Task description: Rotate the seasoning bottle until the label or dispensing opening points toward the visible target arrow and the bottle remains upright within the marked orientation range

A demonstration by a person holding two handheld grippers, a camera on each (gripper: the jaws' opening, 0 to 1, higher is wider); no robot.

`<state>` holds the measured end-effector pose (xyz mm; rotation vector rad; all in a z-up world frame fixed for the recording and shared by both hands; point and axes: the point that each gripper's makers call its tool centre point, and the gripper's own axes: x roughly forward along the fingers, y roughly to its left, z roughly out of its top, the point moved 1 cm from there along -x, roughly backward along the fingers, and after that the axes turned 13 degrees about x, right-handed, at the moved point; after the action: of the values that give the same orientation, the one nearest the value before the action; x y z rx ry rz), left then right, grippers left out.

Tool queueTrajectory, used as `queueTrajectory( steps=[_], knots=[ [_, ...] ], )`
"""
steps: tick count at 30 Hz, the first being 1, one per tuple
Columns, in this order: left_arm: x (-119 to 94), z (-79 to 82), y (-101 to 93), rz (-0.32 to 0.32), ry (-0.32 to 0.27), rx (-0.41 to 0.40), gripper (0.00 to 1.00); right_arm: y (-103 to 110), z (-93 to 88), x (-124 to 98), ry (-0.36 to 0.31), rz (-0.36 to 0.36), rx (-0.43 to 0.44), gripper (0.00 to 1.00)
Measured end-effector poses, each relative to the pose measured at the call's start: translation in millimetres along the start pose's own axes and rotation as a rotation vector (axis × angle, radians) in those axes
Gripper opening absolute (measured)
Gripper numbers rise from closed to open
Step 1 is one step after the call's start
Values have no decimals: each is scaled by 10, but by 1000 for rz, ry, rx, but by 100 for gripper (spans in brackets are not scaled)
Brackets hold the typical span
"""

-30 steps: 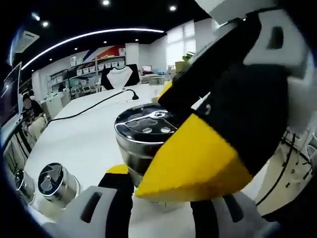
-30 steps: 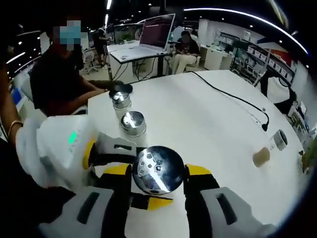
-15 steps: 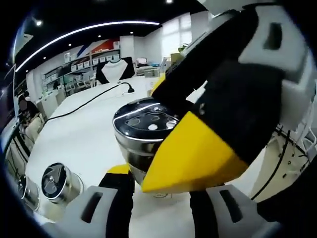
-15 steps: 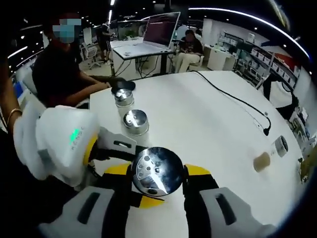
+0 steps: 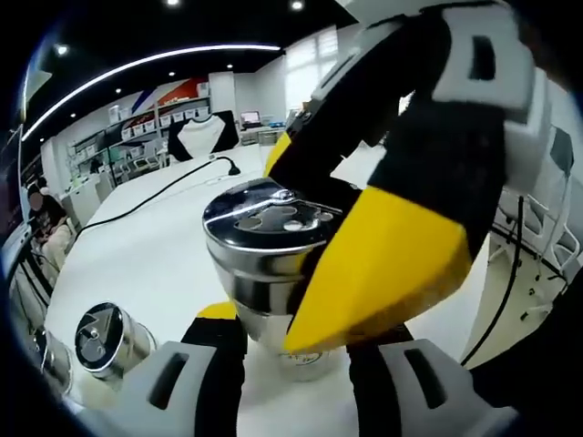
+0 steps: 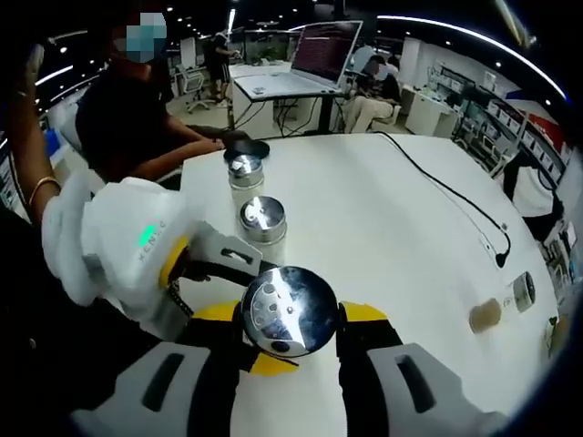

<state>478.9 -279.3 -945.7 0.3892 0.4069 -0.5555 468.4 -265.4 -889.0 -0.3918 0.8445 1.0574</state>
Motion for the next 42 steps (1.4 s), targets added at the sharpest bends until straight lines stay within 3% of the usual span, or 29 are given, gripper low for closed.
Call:
queueTrajectory(
  steps=[4,8,15,31,42],
  knots=[
    [7,-3,-1,57,9,-38,45,13,21,-14,-29,-37,76,39],
    [15,5,6,65,11,-53,45,-1,42,-18,-51,-60,125,38],
    [-22,-3,-6,13,13,-52,45,3,47,-27,-59,-1,58,37],
    [-385,-127,-16,13,54,-35,43,-5,112,-39,-64,76,-50,36],
    [-616,-223,11,29,88,-35,43,-18,154,15,-16,146,-136,36]
  ],
)
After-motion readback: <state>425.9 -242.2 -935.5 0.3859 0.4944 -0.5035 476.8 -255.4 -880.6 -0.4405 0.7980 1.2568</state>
